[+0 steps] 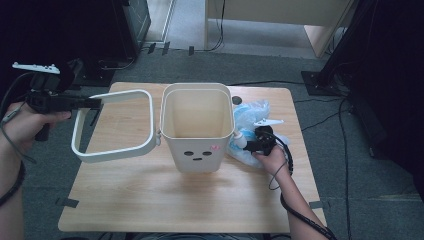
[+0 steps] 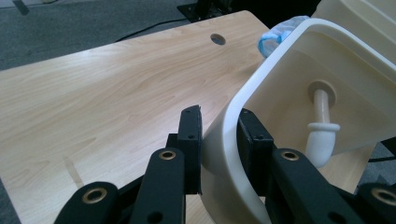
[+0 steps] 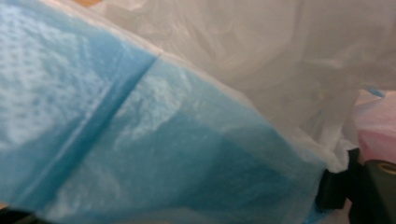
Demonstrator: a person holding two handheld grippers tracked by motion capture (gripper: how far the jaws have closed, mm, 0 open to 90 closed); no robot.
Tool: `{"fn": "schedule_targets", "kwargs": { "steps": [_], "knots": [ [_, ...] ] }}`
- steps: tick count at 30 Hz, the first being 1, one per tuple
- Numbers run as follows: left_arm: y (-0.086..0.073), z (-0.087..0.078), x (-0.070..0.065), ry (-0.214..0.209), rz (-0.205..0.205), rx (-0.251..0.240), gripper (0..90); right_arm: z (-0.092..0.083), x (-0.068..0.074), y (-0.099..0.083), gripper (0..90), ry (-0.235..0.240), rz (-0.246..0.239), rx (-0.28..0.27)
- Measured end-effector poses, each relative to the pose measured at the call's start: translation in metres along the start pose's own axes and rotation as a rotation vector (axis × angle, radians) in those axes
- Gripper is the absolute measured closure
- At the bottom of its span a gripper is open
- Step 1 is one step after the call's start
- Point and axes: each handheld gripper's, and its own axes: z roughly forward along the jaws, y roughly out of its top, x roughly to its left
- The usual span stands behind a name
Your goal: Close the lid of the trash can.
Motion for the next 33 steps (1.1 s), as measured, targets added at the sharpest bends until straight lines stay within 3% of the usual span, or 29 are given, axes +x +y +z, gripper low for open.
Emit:
{"fn": "schedule_targets", "kwargs": {
  "steps": [11, 23, 33],
  "knots": [
    [0.02, 0.0, -0.013, -0.008, 0.016, -0.004, 73.9, 0.0, 0.0, 0.0, 26.0, 0.001, 0.001, 0.001],
    [0.039, -0.016, -0.02, -0.018, 0.013, -0.015, 74.1, 0.0, 0.0, 0.0, 25.9, 0.002, 0.0, 0.002],
    [0.055, -0.006, -0.032, -0.037, 0.031, -0.013, 74.1, 0.0, 0.0, 0.0, 25.9, 0.003, 0.001, 0.002]
  ]
}}
